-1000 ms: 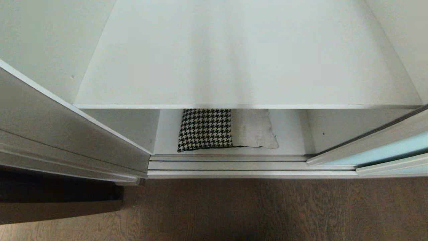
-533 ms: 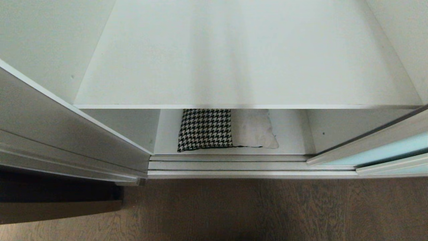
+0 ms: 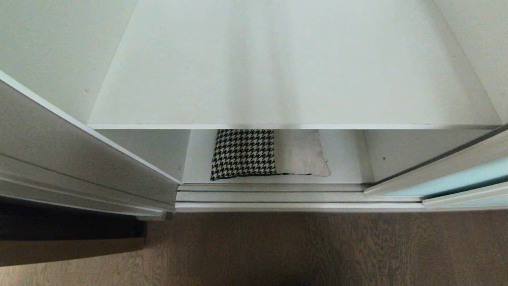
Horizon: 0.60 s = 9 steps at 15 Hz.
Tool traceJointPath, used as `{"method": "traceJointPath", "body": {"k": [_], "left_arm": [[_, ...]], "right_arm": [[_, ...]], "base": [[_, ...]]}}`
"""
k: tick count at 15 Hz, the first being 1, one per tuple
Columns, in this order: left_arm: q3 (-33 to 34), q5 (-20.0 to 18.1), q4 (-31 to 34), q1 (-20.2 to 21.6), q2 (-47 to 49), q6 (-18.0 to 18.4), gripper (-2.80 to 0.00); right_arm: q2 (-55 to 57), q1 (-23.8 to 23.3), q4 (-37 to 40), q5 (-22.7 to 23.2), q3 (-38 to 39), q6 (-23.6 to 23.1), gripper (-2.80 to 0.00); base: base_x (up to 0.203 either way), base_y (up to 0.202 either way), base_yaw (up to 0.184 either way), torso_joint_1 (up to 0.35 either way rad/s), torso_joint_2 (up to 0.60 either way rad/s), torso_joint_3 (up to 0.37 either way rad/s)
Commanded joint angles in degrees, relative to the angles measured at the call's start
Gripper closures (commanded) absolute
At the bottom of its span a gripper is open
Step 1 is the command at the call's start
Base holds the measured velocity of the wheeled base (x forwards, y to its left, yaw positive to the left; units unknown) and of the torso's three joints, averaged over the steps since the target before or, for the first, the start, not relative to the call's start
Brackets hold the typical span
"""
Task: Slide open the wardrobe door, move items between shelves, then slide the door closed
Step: Close the door
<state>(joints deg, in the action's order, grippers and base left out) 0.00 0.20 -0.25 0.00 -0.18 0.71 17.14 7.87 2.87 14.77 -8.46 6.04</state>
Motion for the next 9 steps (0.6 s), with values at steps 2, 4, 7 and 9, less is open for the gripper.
{"method": "traceJointPath", "body": {"k": [2, 4, 7, 9], "left_arm": [[0.1, 0.0, 0.0, 0.0, 0.2, 0.0, 0.00], [0.1, 0.0, 0.0, 0.0, 0.2, 0.0, 0.00], [0.1, 0.0, 0.0, 0.0, 0.2, -0.1, 0.00], [0.1, 0.0, 0.0, 0.0, 0.2, -0.1, 0.00]], "right_arm": [[-2.0, -5.3, -13.3, -2.1, 8.5, -4.2, 0.00], [-4.8, -6.3, -13.9, -2.6, 8.6, -5.3, 0.00], [-13.9, -8.0, -11.6, -3.8, 8.4, -7.1, 0.00], [-17.3, -8.0, -9.8, -9.6, 8.5, -7.2, 0.00]], "base": [[0.000, 0.000, 0.000, 0.000, 0.00, 0.000], [0.000, 0.000, 0.000, 0.000, 0.00, 0.000], [0.000, 0.000, 0.000, 0.000, 0.00, 0.000], [0.000, 0.000, 0.000, 0.000, 0.00, 0.000]]}}
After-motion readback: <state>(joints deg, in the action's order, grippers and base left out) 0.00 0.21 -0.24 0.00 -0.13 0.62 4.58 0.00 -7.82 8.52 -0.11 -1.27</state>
